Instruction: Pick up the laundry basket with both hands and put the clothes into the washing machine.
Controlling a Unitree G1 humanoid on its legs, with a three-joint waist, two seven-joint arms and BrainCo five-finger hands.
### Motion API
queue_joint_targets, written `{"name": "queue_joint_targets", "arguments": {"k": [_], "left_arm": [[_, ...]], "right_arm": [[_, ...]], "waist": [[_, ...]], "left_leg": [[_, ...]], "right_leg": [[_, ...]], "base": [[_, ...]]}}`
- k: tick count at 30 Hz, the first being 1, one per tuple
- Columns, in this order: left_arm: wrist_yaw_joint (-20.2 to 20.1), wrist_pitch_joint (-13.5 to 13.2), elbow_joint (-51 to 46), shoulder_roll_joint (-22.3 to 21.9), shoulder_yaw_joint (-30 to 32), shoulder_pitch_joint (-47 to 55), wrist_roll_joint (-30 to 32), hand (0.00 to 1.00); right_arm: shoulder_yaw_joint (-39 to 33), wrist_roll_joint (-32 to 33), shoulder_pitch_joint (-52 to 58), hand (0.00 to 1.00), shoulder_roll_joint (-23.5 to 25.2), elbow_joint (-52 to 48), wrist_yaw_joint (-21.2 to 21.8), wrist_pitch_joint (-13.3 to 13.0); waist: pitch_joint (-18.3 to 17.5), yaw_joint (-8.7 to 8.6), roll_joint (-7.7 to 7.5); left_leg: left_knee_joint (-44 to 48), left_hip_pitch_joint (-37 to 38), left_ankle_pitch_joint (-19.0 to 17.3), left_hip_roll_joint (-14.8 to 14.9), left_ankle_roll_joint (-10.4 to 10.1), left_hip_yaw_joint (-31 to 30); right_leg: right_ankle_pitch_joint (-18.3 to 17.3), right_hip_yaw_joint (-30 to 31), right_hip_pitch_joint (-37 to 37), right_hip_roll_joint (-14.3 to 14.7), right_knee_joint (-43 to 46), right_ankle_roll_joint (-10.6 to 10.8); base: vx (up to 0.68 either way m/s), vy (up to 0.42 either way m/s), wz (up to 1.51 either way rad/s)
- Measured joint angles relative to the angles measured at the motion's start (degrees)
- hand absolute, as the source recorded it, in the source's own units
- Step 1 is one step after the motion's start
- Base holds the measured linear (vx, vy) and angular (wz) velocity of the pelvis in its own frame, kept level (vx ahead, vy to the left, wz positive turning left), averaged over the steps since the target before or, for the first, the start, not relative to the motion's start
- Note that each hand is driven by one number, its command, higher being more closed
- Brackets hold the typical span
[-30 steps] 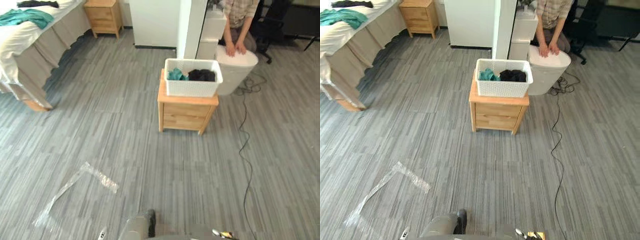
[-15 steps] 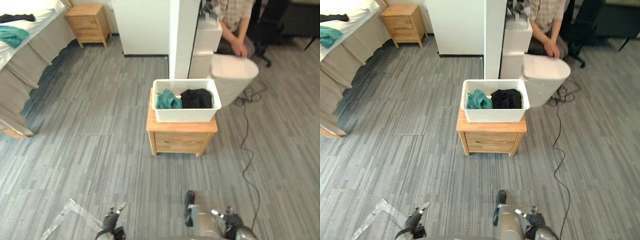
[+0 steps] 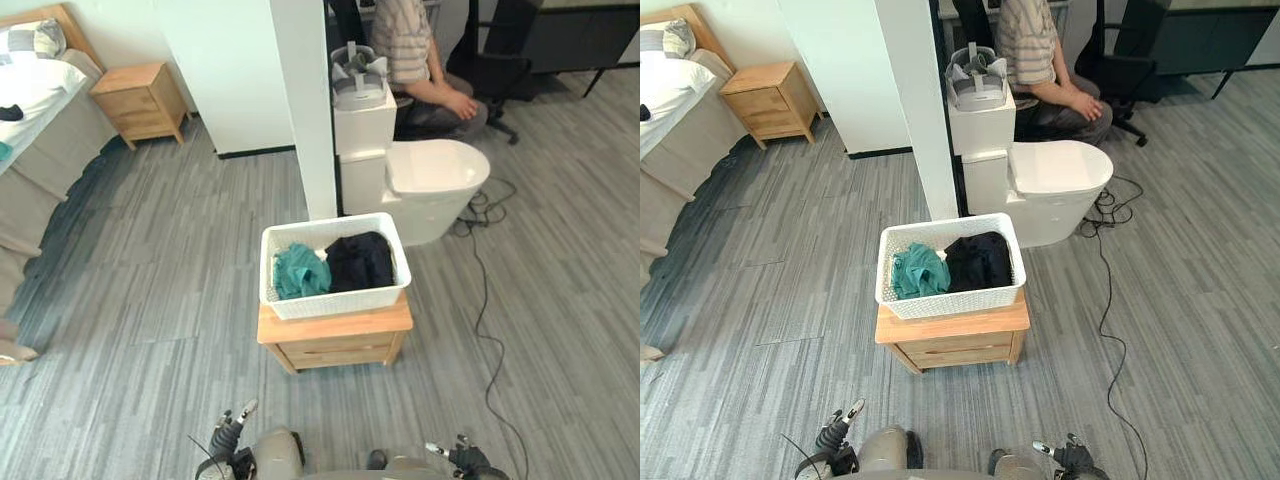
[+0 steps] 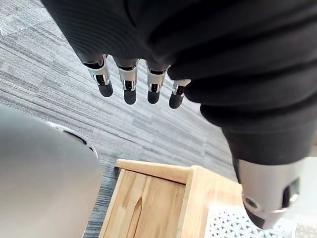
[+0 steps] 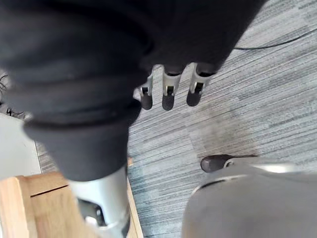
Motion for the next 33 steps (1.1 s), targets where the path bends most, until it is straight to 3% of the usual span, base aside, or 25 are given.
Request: {"name": "queue_joint_targets", "arguments": {"k": [2, 3, 5, 7, 9, 11, 13, 15, 16, 17, 18, 20, 21, 23, 27, 30, 33], "left_arm": [[0.0, 0.0, 0.1, 0.0, -0.9, 0.2, 0.0, 0.00], [-0.1, 0.0, 0.4, -0.2, -1.3, 0.5, -0.2, 0.00], [0.0, -0.3, 1.3, 1.1, -1.4, -0.3, -0.3, 0.00], [0.0, -0.3, 1.5, 2.1, -1.6, -0.4, -0.3, 0.00], [-0.1, -0.3, 1.5, 2.0, -2.0, -0.2, -0.2, 0.00], [-0.3, -0.3, 1.5, 2.0, -3.3, 0.0, 0.1, 0.00], [-0.3, -0.3, 1.4, 2.8, -3.9, -0.1, 0.1, 0.00], [-0.2, -0.3, 1.1, 3.2, -4.0, -0.2, 0.1, 0.00], [0.2, -0.3, 0.3, 3.8, -3.9, 0.0, -0.1, 0.00], [0.2, -0.3, -1.5, 4.2, -3.5, 0.7, -0.5, 0.00], [0.2, -0.2, -2.5, 4.1, -3.0, 0.9, -0.5, 0.00], [1.0, -0.3, -8.5, 1.8, 1.0, 2.5, -1.3, 0.00], [2.6, -0.5, -12.9, 0.4, 5.8, 2.8, -2.8, 0.00], [4.6, -0.6, -17.5, -0.2, 13.1, 2.5, -3.9, 0.00], [12.0, -0.2, -24.1, 0.6, 25.7, -1.3, -7.0, 0.00], [15.6, 0.0, -28.2, 2.6, 25.7, -4.5, -8.5, 0.00], [16.5, 0.8, -28.2, 4.2, 23.1, -9.6, -9.6, 0.00]], "right_arm": [[0.0, 0.3, 0.0, 0.00, 0.0, -0.5, -0.1, -0.1], [0.0, 0.4, -0.2, 0.00, -0.5, -0.6, -0.1, -0.3], [0.4, 0.5, -0.3, 0.00, 1.3, -1.2, -0.3, -0.4], [0.5, 1.0, -0.2, 0.00, 2.0, -1.3, -0.3, -0.6], [0.5, 1.5, 0.0, 0.00, 1.9, -1.7, -0.3, -0.5], [0.9, 3.3, -0.3, 0.00, 1.9, -4.9, -0.3, -0.6], [2.8, 4.4, -0.3, 0.00, 1.9, -6.0, -0.4, -0.6], [5.1, 4.9, -0.4, 0.00, 2.2, -8.7, -0.9, -0.6], [5.8, 4.9, -0.1, 0.00, 2.5, -12.3, -1.2, -0.6], [5.7, 4.9, 0.3, 0.00, 2.9, -16.9, -1.5, -0.7], [5.6, 4.9, 0.7, 0.00, 2.7, -19.3, -1.6, -0.7], [5.6, 4.3, 1.2, 0.00, 1.5, -28.2, -3.1, -1.0], [5.6, 3.8, 1.5, 0.00, 0.6, -34.5, -3.6, -1.8], [5.4, 2.2, 2.0, 0.00, -0.3, -40.0, -3.6, -2.6], [5.2, 2.5, 2.1, 0.00, -2.3, -43.8, -2.8, -3.1], [6.1, 5.0, -1.7, 0.00, -3.6, -42.6, -2.2, -2.8], [8.9, 5.7, -10.3, 0.00, -6.6, -38.5, -2.5, -2.2]], "waist": [[-0.3, 0.20, 0.49], [-1.0, 0.20, 1.99], [-1.1, 0.19, -1.37], [-1.5, 0.18, -2.34], [-1.3, 0.19, -1.87], [-0.5, -0.02, -0.37], [-0.4, -0.10, -0.24], [-0.5, -0.26, -0.41], [-0.7, -0.12, -0.88], [-0.8, -0.08, -2.00], [-0.8, -0.23, -2.04], [-1.6, -0.02, -0.44], [-1.8, -0.03, 0.01], [-1.9, -0.11, -0.08], [-2.0, -0.09, -0.29], [-1.5, -0.08, -0.05], [0.1, 0.13, 0.73]], "left_leg": [[-6.5, 1.9, 2.5, -1.0, -1.8, -1.1], [-8.6, 3.3, 6.7, -0.9, 1.7, -1.4], [-8.3, 4.9, 4.9, -3.5, 3.9, 1.2], [-7.3, 5.8, 2.0, -5.2, 5.0, 3.1], [-6.4, 7.0, -1.0, -6.2, 6.1, 4.6], [-7.0, 9.4, -2.5, -6.6, 7.3, 6.2], [-7.9, 11.1, -2.7, -7.0, 7.5, 6.3], [-7.9, 11.6, -2.6, -6.5, 7.6, 6.7], [-7.9, 11.5, -2.6, -6.5, 7.4, 6.8], [-7.7, 11.5, -2.9, -7.4, 6.9, 6.5], [-7.6, 11.7, -3.3, -7.6, 6.4, 5.9], [-7.9, 11.2, -3.7, -6.0, 5.7, 6.0], [-8.7, 11.1, -3.5, -5.2, 5.4, 5.9], [-10.0, 11.8, -3.2, -4.4, 4.9, 5.9], [-10.4, 11.1, -2.8, -4.1, 4.2, 4.9], [-9.2, 8.2, -2.7, -4.6, 4.1, 3.1], [-6.8, 4.7, -2.6, -4.9, 4.2, 2.5]], "right_leg": [[-0.9, 1.0, 0.2, 0.1, 0.3, 1.5], [-1.9, 2.5, 0.2, 0.8, 1.0, 2.9], [-3.2, 4.7, 0.8, -2.3, 1.9, 5.0], [-3.9, 5.9, 0.8, -4.4, 2.7, 6.1], [-4.8, 7.3, -0.9, -5.4, 8.1, 7.5], [-5.3, 7.9, -8.2, -6.2, 23.3, 8.4], [-7.0, 6.3, -11.1, -6.8, 26.8, 8.8], [-7.3, 3.0, -13.4, -7.1, 24.2, 8.5], [-6.0, 1.8, -14.1, -7.2, 19.4, 7.9], [-0.7, 1.4, -14.2, -7.5, 13.8, 7.5], [-1.0, 1.3, -14.2, -7.6, 12.9, 7.9], [-0.4, 1.0, -13.6, -6.2, 10.9, 7.2], [0.1, 0.7, -13.3, -5.2, 9.4, 6.7], [0.8, 0.7, -12.3, -4.1, 7.3, 6.3], [2.5, -0.6, -10.8, -3.6, 3.0, 6.1], [3.9, -1.9, -11.6, -4.3, 1.4, 6.4], [5.3, -2.3, -13.5, -4.7, 1.2, 6.3]], "base": [[0.25, 0.234, -0.33], [0.28, 0.321, -0.50], [0.26, 0.298, -0.47], [0.19, 0.207, -0.40], [0.13, 0.176, -0.38], [0.13, 0.208, -0.33], [0.15, 0.129, -0.06], [0.22, 0.034, 0.06], [0.20, -0.028, 0.10], [0.16, -0.045, 0.17], [0.18, -0.091, 0.10], [0.21, -0.127, -0.09], [0.16, -0.111, -0.11], [0.13, -0.090, -0.09], [0.07, -0.023, 0.06], [0.00, 0.042, 0.25], [-0.09, 0.043, 0.16]]}}
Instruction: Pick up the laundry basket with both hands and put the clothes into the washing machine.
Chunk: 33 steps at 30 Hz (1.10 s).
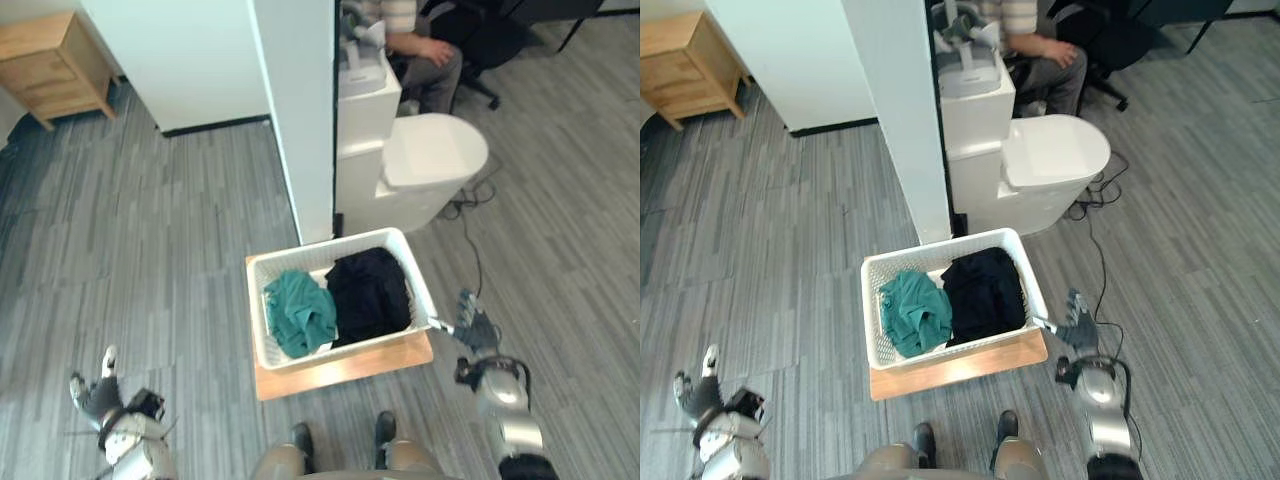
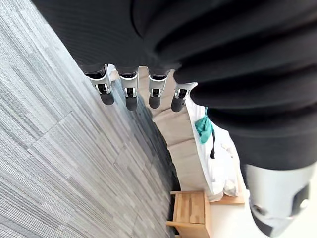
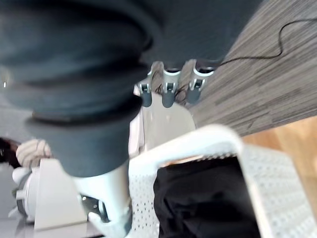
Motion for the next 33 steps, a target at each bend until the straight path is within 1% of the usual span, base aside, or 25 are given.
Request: {"name": "queue_joint_targets", "arguments": {"k": [2, 3, 6, 7, 9, 10, 11, 13, 15, 16, 17, 18, 20, 21, 23, 24, 27, 29, 30, 31, 33], "left_arm": [[-0.7, 0.3, 1.1, 3.2, -6.1, -4.6, -0.6, 0.00], [-1.5, 0.7, 1.3, 4.1, -7.5, -5.9, -0.7, 0.00], [-5.9, 2.4, 7.6, 11.3, -17.2, -14.8, -1.7, 0.00], [-6.9, 2.8, 8.8, 12.3, -18.9, -16.1, -1.9, 0.00], [-10.6, 3.9, 13.2, 16.0, -26.0, -20.7, -3.2, 0.00], [-11.6, 4.1, 14.1, 16.8, -27.7, -21.6, -3.8, 0.00], [-13.1, 4.8, 15.3, 18.2, -30.9, -23.2, -4.1, 0.00], [-14.9, 5.1, 15.8, 19.3, -35.0, -25.1, -4.4, 0.00], [-17.6, 5.2, 15.7, 20.9, -41.9, -28.3, -6.2, 0.00], [-17.7, 5.2, 15.7, 21.0, -42.2, -28.4, -6.3, 0.00], [-19.0, 5.2, 15.4, 21.8, -45.8, -30.1, -6.7, 0.00], [-19.2, 5.2, 14.6, 21.9, -47.6, -30.8, -7.5, 0.00], [-19.2, 5.1, 13.8, 22.2, -50.3, -31.4, -9.6, 0.00], [-19.1, 5.1, 13.8, 23.1, -51.9, -31.8, -11.3, 0.00], [-19.1, 5.1, 13.2, 24.4, -53.6, -32.3, -12.5, 0.00], [-18.9, 5.1, 12.2, 25.3, -54.3, -32.0, -13.0, 0.00], [-18.9, 5.1, 11.6, 25.9, -54.3, -31.8, -13.7, 0.00], [-18.9, 5.1, 11.6, 26.1, -53.4, -31.2, -14.0, 0.00], [-18.9, 5.1, 11.6, 26.1, -53.1, -30.8, -14.0, 0.00], [-18.9, 5.1, 11.7, 26.0, -51.7, -29.8, -14.0, 0.00], [-18.8, 5.2, 11.9, 26.0, -50.3, -28.8, -14.0, 0.00]], "right_arm": [[4.0, 2.4, -9.4, 0.00, -2.9, 2.5, 0.0, 0.1], [5.0, 3.7, -11.5, 0.00, -3.5, 3.0, 0.1, 0.1], [10.1, 8.3, -23.5, 0.00, -6.8, 7.7, 0.4, 0.3], [10.6, 8.8, -25.0, 0.00, -7.4, 8.4, 0.4, 0.4], [12.2, 10.7, -29.9, 0.00, -10.7, 10.2, 0.5, 0.5], [12.5, 10.9, -30.8, 0.00, -11.3, 10.4, 0.5, 0.5], [13.5, 11.1, -32.1, 0.00, -12.1, 10.1, 0.7, 0.2], [14.1, 11.2, -33.0, 0.00, -12.7, 9.1, 0.7, 0.2], [14.4, 11.8, -33.0, 0.00, -12.8, 8.1, 0.6, 0.3], [14.4, 11.8, -33.0, 0.00, -12.8, 8.1, 0.6, 0.3], [14.8, 12.3, -32.5, 0.00, -13.2, 7.1, 0.3, 0.5], [14.9, 12.3, -31.7, 0.00, -13.7, 5.1, 0.1, 0.7], [14.9, 12.3, -29.9, 0.00, -14.7, 1.8, -0.1, 0.7], [14.8, 12.4, -29.1, 0.00, -15.6, 0.0, -0.4, 0.7], [14.8, 12.7, -27.9, 0.00, -16.8, -2.8, -0.9, 0.7], [14.4, 12.7, -25.8, 0.00, -17.5, -7.4, -1.3, 0.6], [13.6, 12.8, -20.9, 0.00, -18.0, -16.3, -1.2, -0.5], [13.5, 13.8, -15.5, 0.00, -17.9, -23.7, -0.6, -2.4], [13.5, 14.4, -14.2, 0.00, -17.9, -25.2, -0.1, -2.6], [12.4, 15.6, -10.8, 0.00, -17.6, -28.2, 1.5, -3.5], [11.4, 16.8, -9.0, 0.00, -17.4, -29.5, 2.3, -4.1]], "waist": [[2.7, 0.00, 1.03], [3.2, -0.01, 1.18], [8.9, 0.04, 1.58], [9.6, 0.02, 1.58], [12.6, 0.00, 1.81], [12.9, -0.06, 1.81], [12.9, -0.12, 1.83], [12.9, -0.13, 1.90], [13.0, -0.06, 1.99], [13.0, -0.07, 1.99], [13.0, 0.03, 2.00], [13.1, 0.02, 2.21], [13.1, -0.08, 2.22], [13.1, -0.11, 2.22], [13.1, -0.03, 2.22], [13.1, -0.10, 2.22], [13.1, -0.05, 2.21], [13.1, -0.19, 2.18], [13.1, -0.26, 2.17], [13.1, -0.27, 2.08], [13.1, -0.31, 1.90]], "left_leg": [[1.6, -3.9, 0.7, -0.2, 0.4, -0.6], [1.6, -5.1, 1.2, -0.4, 0.6, -0.7], [1.4, -8.9, 3.2, -0.5, 0.9, -0.8], [1.4, -9.4, 3.6, -0.5, 1.0, -0.6], [1.4, -10.8, 4.3, -0.5, 1.3, 0.5], [1.4, -11.4, 4.4, -0.5, 1.3, 0.7], [1.3, -12.6, 4.8, -0.5, 1.7, 1.4], [1.2, -13.7, 5.1, -0.4, 1.9, 2.1], [0.5, -14.6, 5.6, -0.4, 1.8, 2.8], [0.4, -14.6, 5.7, -0.4, 1.7, 2.8], [0.3, -15.2, 5.8, -0.3, 1.6, 3.2], [0.2, -15.4, 5.8, -0.2, 1.6, 3.3], [0.2, -15.4, 5.8, 0.0, 1.5, 3.5], [0.1, -15.4, 5.8, 0.2, 1.5, 3.6], [0.1, -15.4, 5.8, 0.3, 1.5, 3.7], [0.1, -15.3, 5.7, 0.5, 1.4, 4.1], [0.0, -15.2, 5.6, 0.6, 1.3, 4.6], [0.2, -15.2, 5.4, 0.8, 1.0, 5.3], [0.3, -15.2, 5.3, 0.8, 0.9, 5.5], [0.4, -15.1, 5.1, 1.0, 1.0, 6.0], [0.5, -15.2, 5.1, 1.0, 1.1, 6.7]], "right_leg": [[1.4, -0.3, -2.9, -0.4, -0.1, -0.1], [1.8, -0.3, -4.0, -0.5, -0.1, -0.1], [4.1, -0.1, -7.9, -0.6, -0.1, -0.7], [4.5, 0.1, -8.6, -0.6, -0.1, -0.7], [5.8, 0.8, -10.4, -0.5, -0.2, -0.9], [6.1, 1.2, -11.2, -0.5, -0.3, -0.8], [6.8, 1.7, -12.7, -0.5, -0.4, -0.9], [7.6, 2.3, -13.9, -0.4, -1.0, -0.9], [8.4, 3.1, -15.0, -0.3, -1.8, -1.0], [8.5, 3.1, -15.0, -0.3, -1.9, -1.0], [8.8, 3.1, -15.5, -0.2, -2.3, -1.0], [8.8, 3.1, -15.8, -0.1, -2.4, -1.1], [8.8, 3.2, -15.8, 0.0, -2.4, -1.1], [8.8, 3.1, -15.8, 0.1, -2.4, -1.1], [8.8, 3.1, -15.8, 0.2, -2.4, -1.1], [8.8, 3.1, -15.8, 0.3, -2.4, -1.1], [8.8, 3.3, -15.8, 0.3, -2.4, -1.1], [8.8, 3.6, -15.8, 0.3, -2.4, -1.1], [8.8, 3.8, -15.8, 0.4, -2.4, -1.1], [8.8, 4.2, -16.0, 0.5, -2.4, -1.1], [8.8, 4.8, -16.5, 0.6, -2.1, -1.1]], "base": [[-0.17, 0.029, 0.12], [-0.20, 0.009, 0.11], [-0.24, -0.014, 0.01], [-0.17, -0.009, -0.12], [-0.18, -0.004, -0.19], [-0.14, 0.003, -0.24], [-0.09, 0.002, -0.18], [-0.07, -0.007, -0.18], [-0.05, -0.018, -0.11], [-0.02, -0.020, -0.10], [0.00, -0.025, -0.05], [0.00, -0.025, -0.04], [0.02, -0.011, -0.01], [0.03, -0.024, -0.03], [0.00, 0.000, 0.00], [0.00, 0.000, 0.00], [0.00, -0.017, -0.04], [-0.01, -0.012, -0.07], [-0.02, -0.018, -0.13], [-0.02, -0.015, -0.12], [-0.02, -0.019, -0.15]]}}
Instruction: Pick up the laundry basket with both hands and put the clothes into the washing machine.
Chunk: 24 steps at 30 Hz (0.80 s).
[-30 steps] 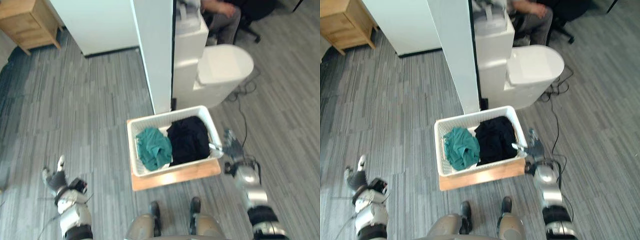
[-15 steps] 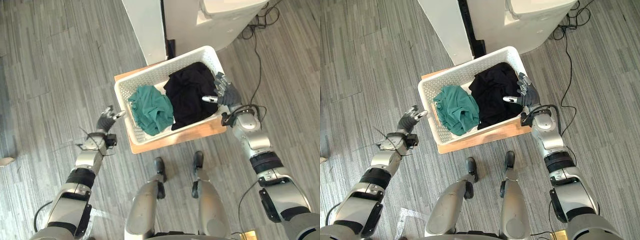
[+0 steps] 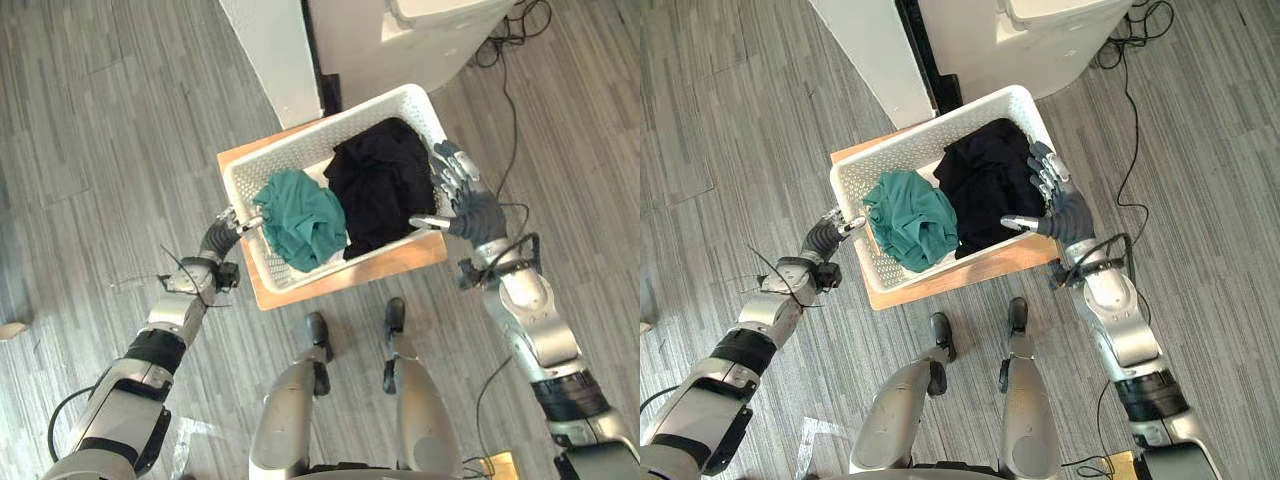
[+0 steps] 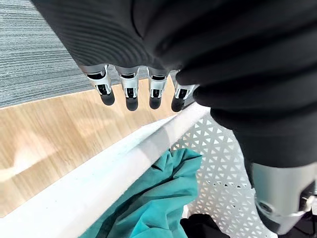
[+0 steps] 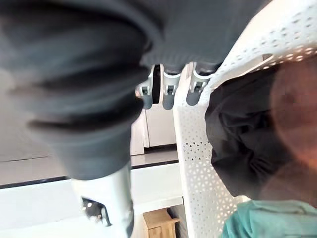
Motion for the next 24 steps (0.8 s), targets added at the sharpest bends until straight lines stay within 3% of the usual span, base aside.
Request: {"name": "queue_joint_targets", "arguments": {"k": [5, 10, 14, 17, 20, 24], "left_arm": [[0.1, 0.0, 0.0, -0.2, 3.0, 3.5, 0.0, 0.00], [0.1, 0.3, -0.4, -1.1, 3.7, 4.9, 0.1, 0.00], [0.2, 0.4, -2.4, -2.5, 3.5, 5.3, -0.1, 0.00], [0.8, 0.4, -2.3, -2.7, 2.7, 3.1, -3.7, 0.00], [1.4, 0.4, -2.0, -2.7, 0.8, 0.0, -6.2, 0.00], [1.9, 0.3, -1.9, -1.9, -1.5, -1.9, -7.0, 0.00]], "right_arm": [[-2.3, 4.1, 2.0, 0.00, 0.3, -0.8, 2.1, -0.7], [-3.4, 4.3, 0.1, 0.00, -0.4, 0.1, 2.4, -0.9], [-2.5, -0.6, -13.1, 0.00, -4.8, 15.0, -0.5, -0.4], [1.7, -4.8, -23.0, 0.00, -10.1, 24.8, -2.1, 1.4], [6.1, -6.8, -29.7, 0.00, -12.9, 29.2, -2.2, 2.4], [11.4, -6.4, -36.1, 0.00, -13.1, 32.8, -0.8, 3.6]], "waist": [[0.0, -1.28, -0.78], [0.1, -1.21, -1.49], [0.1, -1.06, -1.56], [0.1, -0.45, -1.56], [0.1, 0.35, -1.55], [0.1, 0.71, -1.54]], "left_leg": [[1.7, -0.7, -0.8, 0.9, 0.1, 0.2], [2.5, -1.4, -0.9, 1.8, 0.1, 0.4], [3.5, -3.1, -0.9, 2.1, 0.1, 0.8], [4.9, -4.8, -1.0, 2.7, 0.2, 0.4], [6.5, -6.7, -1.2, 3.6, 0.1, -0.3], [7.5, -8.0, -1.4, 4.5, 0.1, -0.6]], "right_leg": [[0.2, 0.5, -0.3, 0.8, 0.0, -0.2], [0.3, 0.9, -0.8, 1.7, -0.1, -0.4], [1.2, 1.5, -2.4, 1.8, -0.2, -0.7], [1.8, 0.9, -3.0, 2.0, -0.5, -0.7], [2.4, -0.3, -3.2, 2.6, -1.2, -1.2], [2.5, -1.5, -3.4, 2.9, -1.1, -1.3]], "base": [[0.00, -0.033, -0.09], [0.00, -0.046, -0.07], [-0.03, -0.035, -0.06], [-0.04, -0.034, 0.04], [-0.03, -0.057, 0.13], [-0.02, -0.059, 0.11]]}}
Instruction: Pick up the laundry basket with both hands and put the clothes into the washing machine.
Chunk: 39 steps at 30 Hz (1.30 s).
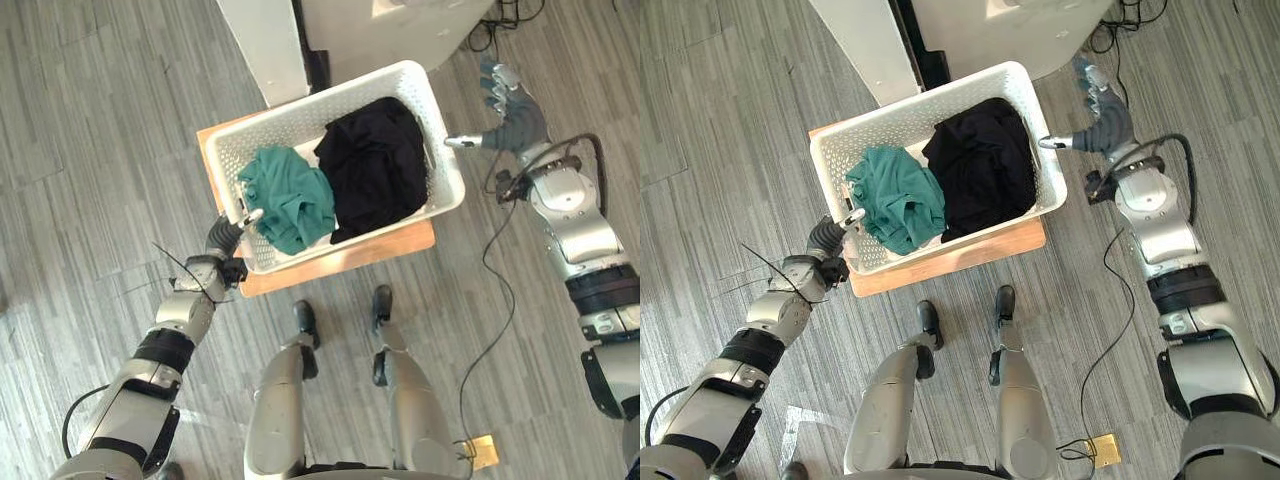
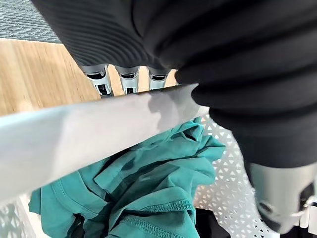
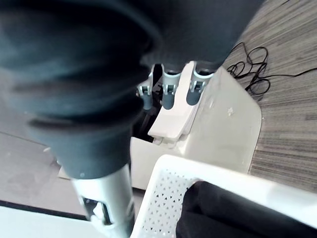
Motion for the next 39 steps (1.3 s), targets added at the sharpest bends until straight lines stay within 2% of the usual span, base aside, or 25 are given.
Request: {"name": "queue_joint_targets", "arguments": {"k": [6, 9, 15, 19, 23, 28, 31, 35, 39], "left_arm": [[-0.5, -0.6, 0.0, 3.3, -4.6, -2.5, -1.1, 0.00], [-0.7, -0.6, 0.1, 5.6, -7.3, -2.8, -1.5, 0.00], [-0.8, -0.7, 1.0, 8.4, -11.5, -4.2, -2.7, 0.00], [-1.0, -0.8, 2.3, 8.6, -14.0, -5.7, -3.1, 0.00], [-1.4, -0.6, 2.3, 8.8, -16.2, -6.0, -3.1, 0.00], [-2.0, -0.5, 3.7, 8.0, -17.3, -5.8, -3.1, 0.00], [-1.9, -0.6, 4.1, 7.1, -17.2, -5.8, -3.1, 0.00], [-1.8, -0.6, 3.9, 4.6, -14.4, -4.8, -3.0, 0.00], [-1.5, -0.6, 3.3, 3.5, -11.5, -3.0, -3.0, 0.00]], "right_arm": [[10.7, 10.4, -8.8, 0.00, -0.2, 9.2, 4.9, 2.3], [18.0, 16.3, -14.0, 0.00, -2.4, 12.1, 7.2, 3.3], [27.8, 19.8, -19.1, 0.00, -5.6, 13.3, 10.0, 4.2], [31.5, 22.3, -20.6, 0.00, -6.9, 15.5, 11.2, 3.5], [33.5, 22.2, -20.7, 0.00, -7.3, 16.8, 11.3, 3.0], [34.7, 19.7, -20.5, 0.00, -7.1, 18.8, 12.0, 2.8], [33.3, 20.2, -20.4, 0.00, -5.8, 21.0, 10.1, 2.1], [24.6, 24.8, -18.2, 0.00, -3.9, 23.3, 5.9, 2.7], [17.0, 25.0, -17.9, 0.00, -2.7, 24.1, 2.8, 3.0]], "waist": [[0.0, 0.54, 0.03], [0.0, 0.91, 0.06], [-0.1, 1.08, 0.12], [-0.4, 1.13, 0.14], [-1.5, 1.21, 0.10], [-3.3, 1.33, 0.17], [-3.5, 1.40, 0.12], [-3.5, 1.87, 0.12], [-3.5, 1.21, 0.12]], "left_leg": [[1.5, -1.9, -0.3, 1.5, 0.1, 2.1], [1.7, -2.0, -0.5, 2.0, -0.2, 2.3], [2.4, -2.2, -0.7, 3.3, -0.4, 3.4], [2.4, -2.3, -0.7, 3.4, -0.4, 3.6], [2.4, -2.4, -0.7, 3.4, -0.4, 3.6], [2.2, -2.6, -0.7, 3.3, -0.4, 3.6], [2.2, -2.5, -0.6, 3.3, -0.4, 3.6], [2.2, -2.6, -0.6, 3.2, -0.4, 3.7], [2.3, -2.8, -0.6, 3.2, -0.5, 3.9]], "right_leg": [[0.2, -0.3, -1.5, 0.3, 0.2, -0.3], [0.3, -0.2, -1.7, 0.6, 0.2, -0.4], [0.3, -0.4, -1.7, 1.2, 0.1, -0.4], [0.3, -1.0, -1.5, 1.0, 0.1, -0.4], [0.3, -1.6, -1.2, 0.9, -0.2, -0.4], [0.3, -1.7, -1.1, 1.0, -1.0, -0.5], [0.3, -1.7, -1.1, 0.9, -1.0, -0.5], [0.6, -1.7, -1.1, 0.9, -1.6, -0.9], [0.7, -1.6, -1.4, 1.0, -1.7, -0.9]], "base": [[0.01, -0.062, 0.01], [0.04, -0.069, -0.06], [0.04, -0.081, -0.02], [0.03, -0.053, 0.07], [0.04, -0.059, 0.05], [0.05, -0.054, 0.03], [0.04, -0.061, 0.00], [0.03, -0.060, -0.03], [0.04, -0.055, -0.04]]}}
